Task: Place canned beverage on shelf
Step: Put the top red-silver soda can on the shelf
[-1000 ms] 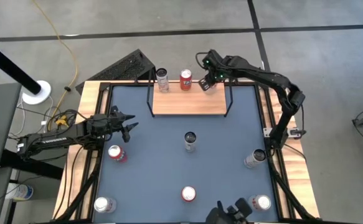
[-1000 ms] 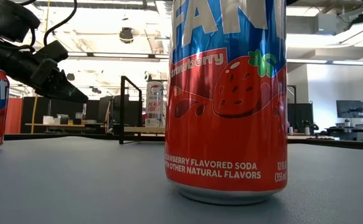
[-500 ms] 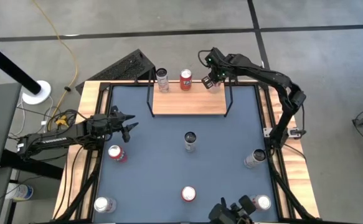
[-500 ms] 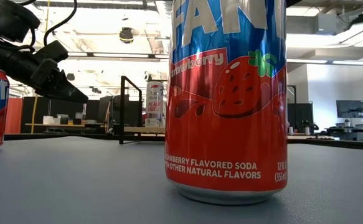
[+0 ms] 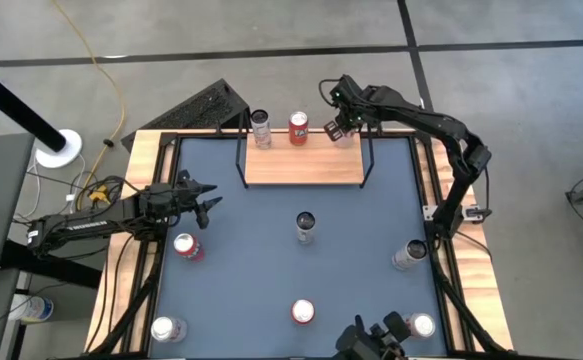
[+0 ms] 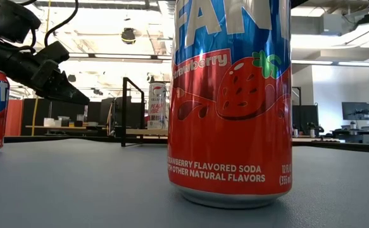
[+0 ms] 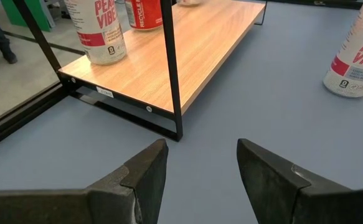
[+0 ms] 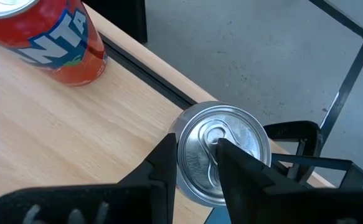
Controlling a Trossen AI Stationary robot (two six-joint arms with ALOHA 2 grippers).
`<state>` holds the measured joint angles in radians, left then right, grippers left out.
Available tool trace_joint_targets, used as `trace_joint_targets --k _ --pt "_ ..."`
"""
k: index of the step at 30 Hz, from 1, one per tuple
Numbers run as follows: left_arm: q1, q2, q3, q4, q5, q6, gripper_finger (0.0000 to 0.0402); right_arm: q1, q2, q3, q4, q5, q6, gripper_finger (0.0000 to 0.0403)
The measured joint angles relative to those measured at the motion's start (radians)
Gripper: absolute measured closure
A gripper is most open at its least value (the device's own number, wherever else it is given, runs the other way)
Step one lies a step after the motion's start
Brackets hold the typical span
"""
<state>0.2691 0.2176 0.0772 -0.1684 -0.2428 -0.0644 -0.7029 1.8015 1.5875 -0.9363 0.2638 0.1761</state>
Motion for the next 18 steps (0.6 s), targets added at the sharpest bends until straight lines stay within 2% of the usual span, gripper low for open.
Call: trace_joint_targets --k 18 --pt "0.000 0.000 0.000 0.000 0.000 0.000 0.0217 0.017 0.001 0.000 0.012 -0.014 -0.020 0.0289"
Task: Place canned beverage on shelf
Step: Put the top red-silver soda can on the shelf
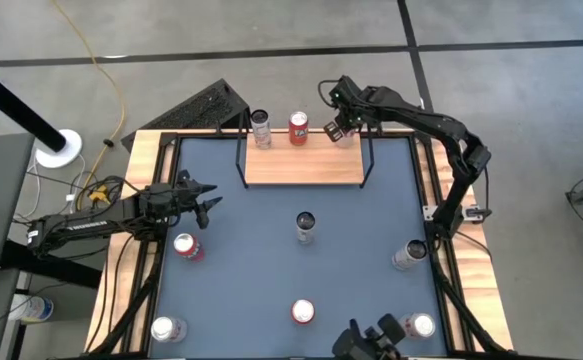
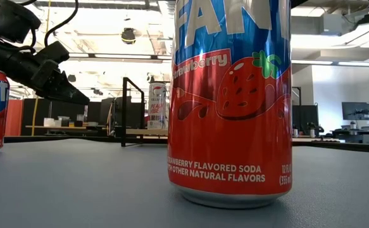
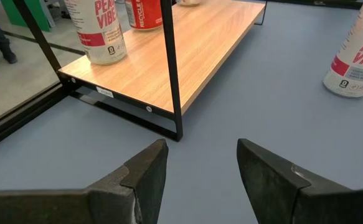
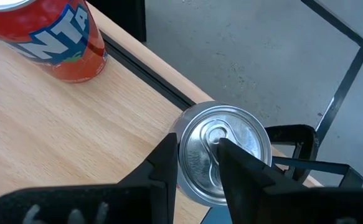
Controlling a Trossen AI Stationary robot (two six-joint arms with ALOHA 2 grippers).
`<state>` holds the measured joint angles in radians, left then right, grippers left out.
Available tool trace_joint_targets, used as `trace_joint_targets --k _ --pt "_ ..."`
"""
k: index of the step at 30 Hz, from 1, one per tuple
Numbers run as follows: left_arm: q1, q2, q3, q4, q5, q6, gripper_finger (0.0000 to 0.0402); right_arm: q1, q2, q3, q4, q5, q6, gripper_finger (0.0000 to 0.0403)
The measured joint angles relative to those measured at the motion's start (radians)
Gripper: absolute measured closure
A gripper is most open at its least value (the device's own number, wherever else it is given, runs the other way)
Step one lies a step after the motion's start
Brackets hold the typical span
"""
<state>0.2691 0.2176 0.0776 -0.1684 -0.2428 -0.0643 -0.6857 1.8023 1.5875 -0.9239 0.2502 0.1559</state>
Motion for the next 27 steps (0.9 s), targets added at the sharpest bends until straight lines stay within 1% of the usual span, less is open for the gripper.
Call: trace_joint_targets --k 18,27 --pt "0.000 0.000 0.000 0.000 0.000 0.000 0.0217 0.016 -0.016 0.008 0.002 -0.017 -0.026 0.0289" --pt "0.000 0.000 0.000 0.000 0.000 0.000 0.0217 0.059 -0.010 0.103 -0.042 -0.017 -0.034 0.0289"
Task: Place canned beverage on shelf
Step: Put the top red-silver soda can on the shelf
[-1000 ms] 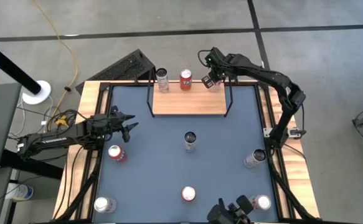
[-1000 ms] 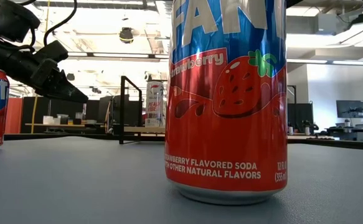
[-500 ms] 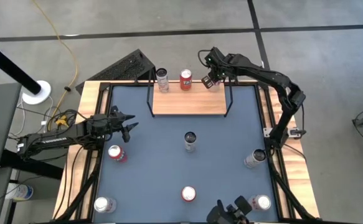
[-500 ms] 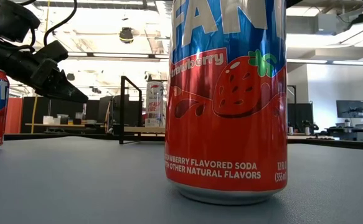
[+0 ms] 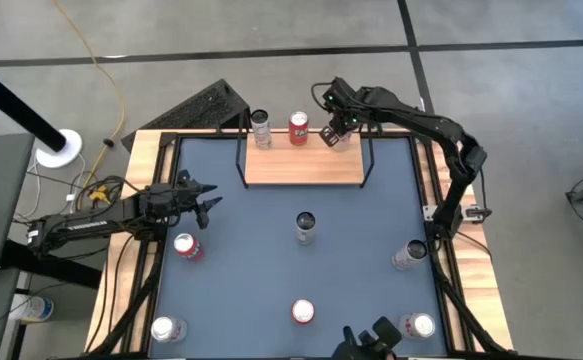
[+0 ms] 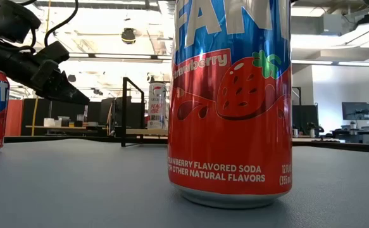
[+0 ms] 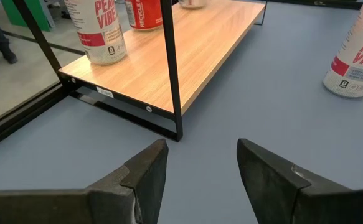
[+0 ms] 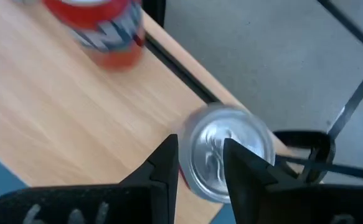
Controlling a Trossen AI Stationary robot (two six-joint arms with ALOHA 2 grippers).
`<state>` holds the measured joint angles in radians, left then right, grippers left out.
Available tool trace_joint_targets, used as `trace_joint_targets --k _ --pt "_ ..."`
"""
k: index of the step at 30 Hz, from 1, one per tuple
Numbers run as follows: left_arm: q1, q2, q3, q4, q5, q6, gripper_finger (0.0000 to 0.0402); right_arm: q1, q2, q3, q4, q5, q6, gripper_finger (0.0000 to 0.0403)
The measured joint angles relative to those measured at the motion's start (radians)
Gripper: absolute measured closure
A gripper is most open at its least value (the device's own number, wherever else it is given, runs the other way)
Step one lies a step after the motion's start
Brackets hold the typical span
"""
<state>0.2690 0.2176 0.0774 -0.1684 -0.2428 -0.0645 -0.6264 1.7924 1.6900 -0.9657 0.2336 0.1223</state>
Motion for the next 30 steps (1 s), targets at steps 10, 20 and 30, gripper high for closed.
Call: trace_joint_targets --k 10,20,30 --pt "0.000 0.000 0.000 0.000 0.000 0.000 0.0217 0.085 -0.004 0.209 -0.256 0.020 0.000 0.0289" --pt "0.000 0.000 0.000 0.000 0.000 0.000 0.0217 0.140 -0.004 0.160 -0.292 0.013 -0.006 0.0290" --pt "0.000 0.000 0.000 0.000 0.000 0.000 0.0217 0.046 -0.003 -0.025 -0.193 -0.016 -0.048 0.0298"
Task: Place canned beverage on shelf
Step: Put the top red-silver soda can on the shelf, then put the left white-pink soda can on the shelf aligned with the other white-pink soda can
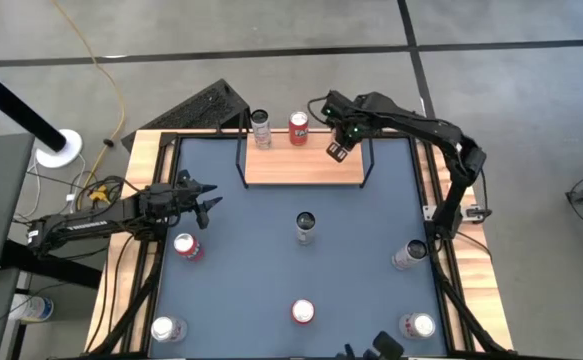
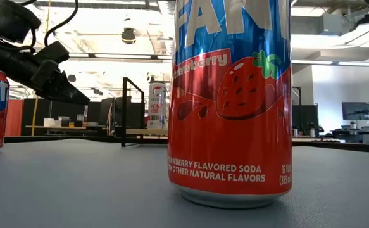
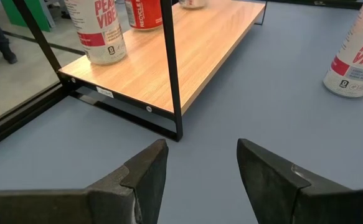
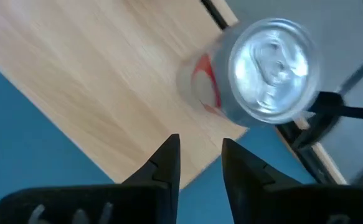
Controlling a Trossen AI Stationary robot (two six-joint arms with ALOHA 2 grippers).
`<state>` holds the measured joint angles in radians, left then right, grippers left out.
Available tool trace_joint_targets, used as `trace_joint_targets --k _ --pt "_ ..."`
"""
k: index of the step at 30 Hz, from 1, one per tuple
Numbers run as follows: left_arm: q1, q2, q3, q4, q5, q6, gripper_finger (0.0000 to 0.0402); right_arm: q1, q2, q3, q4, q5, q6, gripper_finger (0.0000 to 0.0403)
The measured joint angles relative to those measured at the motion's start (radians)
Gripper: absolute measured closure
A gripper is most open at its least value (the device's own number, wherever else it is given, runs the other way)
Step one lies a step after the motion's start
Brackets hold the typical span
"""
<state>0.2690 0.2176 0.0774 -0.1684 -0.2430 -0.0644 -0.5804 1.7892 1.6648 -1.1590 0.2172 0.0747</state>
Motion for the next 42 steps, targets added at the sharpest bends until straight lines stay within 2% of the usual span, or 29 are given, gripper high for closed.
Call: trace_joint_targets --k 4,14,20,26,32,37,39,42 --pt "0.000 0.000 0.000 0.000 0.000 0.000 0.0217 -0.031 0.000 -0.039 0.066 -0.011 -0.005 0.0303" --pt "0.000 0.000 0.000 0.000 0.000 0.000 0.0217 -0.070 -0.001 -0.041 0.098 -0.021 0.015 0.0306" --pt "0.000 0.000 0.000 0.000 0.000 0.000 0.0217 -0.070 -0.001 -0.038 0.030 -0.133 0.019 0.0306" --pt "0.000 0.000 0.000 0.000 0.000 0.000 0.0217 -0.029 -0.018 0.029 -0.094 -0.172 0.014 0.0306" --pt "0.000 0.000 0.000 0.000 0.000 0.000 0.0217 0.107 -0.150 0.015 -0.172 -0.177 0.049 0.0306" --pt "0.000 0.000 0.000 0.000 0.000 0.000 0.0217 0.337 -0.339 -0.102 -0.126 -0.150 0.136 0.0306" --pt "0.000 0.000 0.000 0.000 0.000 0.000 0.0217 0.467 -0.424 -0.202 -0.023 -0.075 0.169 0.0306" --pt "0.000 0.000 0.000 0.000 0.000 0.000 0.0217 0.653 -0.532 -0.390 0.224 0.090 0.181 0.0306"
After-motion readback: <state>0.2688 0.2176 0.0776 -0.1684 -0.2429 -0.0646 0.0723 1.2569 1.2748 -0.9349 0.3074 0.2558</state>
